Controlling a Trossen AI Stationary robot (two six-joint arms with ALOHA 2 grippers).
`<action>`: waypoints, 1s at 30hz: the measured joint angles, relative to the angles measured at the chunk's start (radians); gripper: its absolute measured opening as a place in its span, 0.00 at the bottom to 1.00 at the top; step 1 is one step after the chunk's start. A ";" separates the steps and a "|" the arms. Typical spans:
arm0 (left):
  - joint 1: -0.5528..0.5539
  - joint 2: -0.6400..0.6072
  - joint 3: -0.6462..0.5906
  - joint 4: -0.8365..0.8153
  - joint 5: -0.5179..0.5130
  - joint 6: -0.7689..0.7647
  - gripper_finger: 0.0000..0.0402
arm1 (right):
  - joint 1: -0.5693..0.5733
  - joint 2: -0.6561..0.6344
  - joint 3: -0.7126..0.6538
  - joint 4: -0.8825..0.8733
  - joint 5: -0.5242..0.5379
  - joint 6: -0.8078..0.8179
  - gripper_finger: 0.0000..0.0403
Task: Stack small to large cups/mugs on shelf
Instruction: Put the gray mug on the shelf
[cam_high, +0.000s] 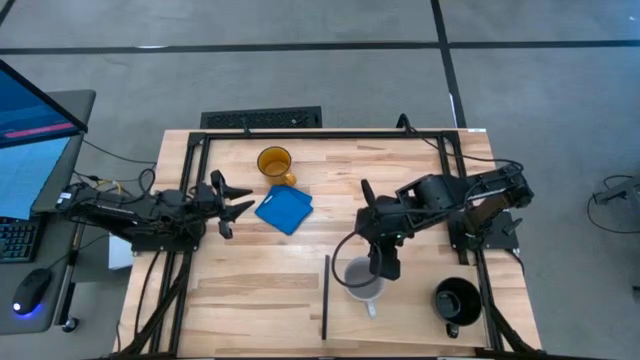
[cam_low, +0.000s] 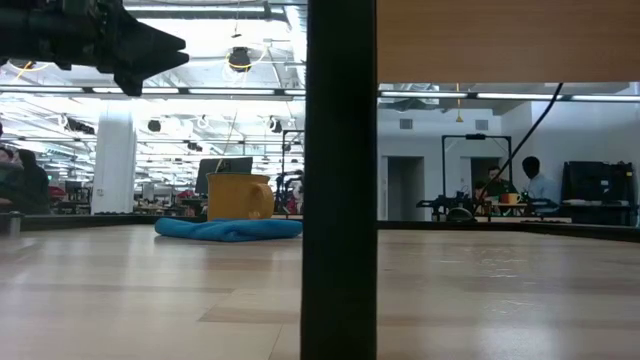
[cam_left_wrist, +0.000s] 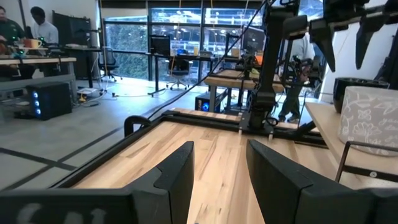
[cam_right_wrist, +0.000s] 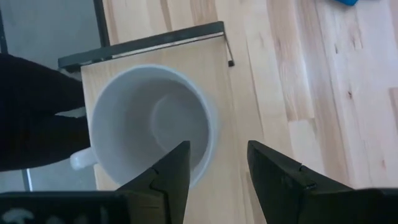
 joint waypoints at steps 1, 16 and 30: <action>0.000 0.000 0.000 -0.007 0.000 0.000 0.34 | -0.001 0.000 0.000 0.003 0.000 0.000 0.45; 0.000 0.000 0.000 -0.031 0.000 0.000 0.34 | 0.000 0.000 0.000 0.071 -0.004 0.004 0.45; 0.000 0.000 0.000 -0.036 0.000 0.000 0.34 | -0.006 0.000 0.000 0.092 -0.005 0.005 0.45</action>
